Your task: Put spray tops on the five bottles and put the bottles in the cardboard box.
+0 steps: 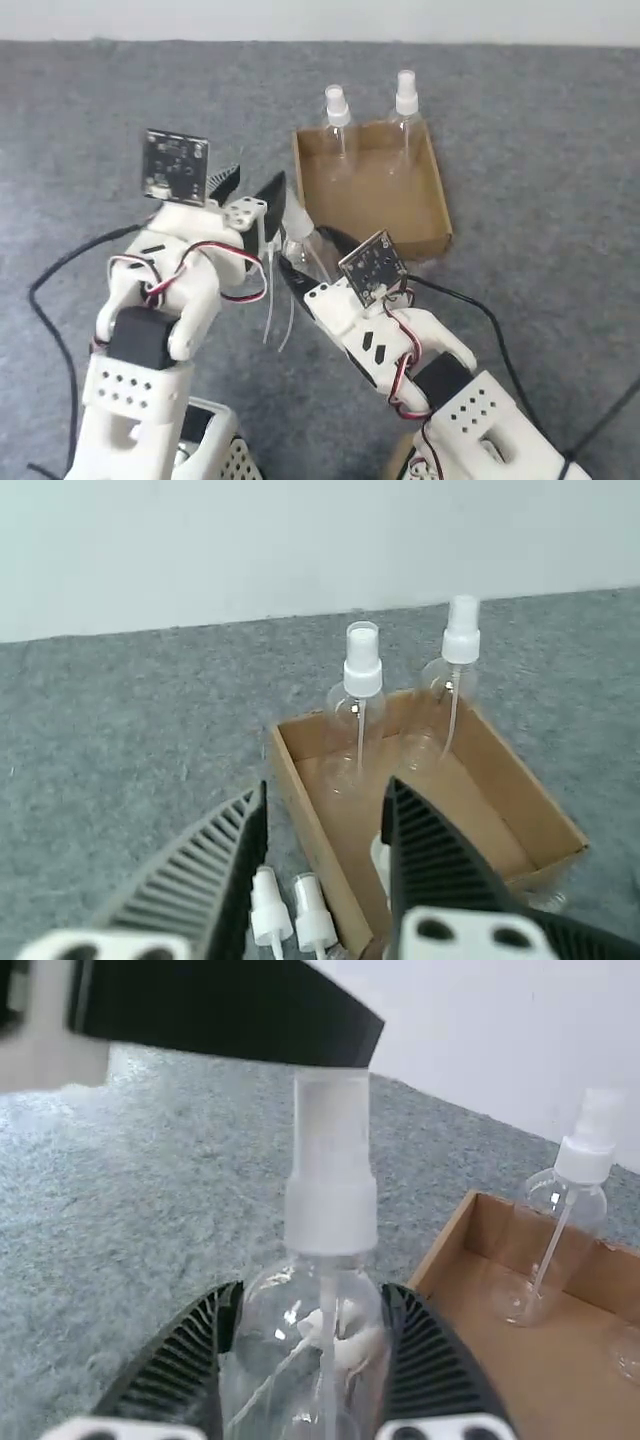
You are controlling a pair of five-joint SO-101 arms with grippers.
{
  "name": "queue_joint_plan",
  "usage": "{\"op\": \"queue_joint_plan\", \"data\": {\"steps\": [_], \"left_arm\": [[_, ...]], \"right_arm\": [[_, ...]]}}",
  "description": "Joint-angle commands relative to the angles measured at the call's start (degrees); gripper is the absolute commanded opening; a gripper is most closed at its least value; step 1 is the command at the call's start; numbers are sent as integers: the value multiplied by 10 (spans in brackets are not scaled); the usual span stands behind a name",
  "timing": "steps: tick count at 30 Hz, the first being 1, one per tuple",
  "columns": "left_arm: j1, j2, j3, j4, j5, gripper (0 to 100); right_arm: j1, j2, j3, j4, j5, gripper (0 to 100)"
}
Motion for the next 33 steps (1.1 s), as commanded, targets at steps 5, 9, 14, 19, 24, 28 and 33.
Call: {"op": "queue_joint_plan", "data": {"steps": [5, 9, 14, 19, 24, 28, 33], "left_arm": [[3, -6, -47, 10, -18, 170], [-64, -23, -118, 81, -15, 174], [-104, -116, -48, 105, -15, 174], [-103, -257, 102, 79, -18, 175], [-47, -331, 198, 77, -32, 252], [3, -345, 224, 82, -31, 308], [6, -344, 225, 77, -33, 311]], "right_arm": [[2, -21, -10, -15, -8, 6], [5, -21, -10, -11, -8, 6], [7, -16, -19, -9, -6, 6], [66, -13, -105, 37, -6, 6], [112, 83, -249, 82, -9, 6], [111, 207, -363, 101, -11, 6], [99, 322, -469, 149, -12, 6]]}}
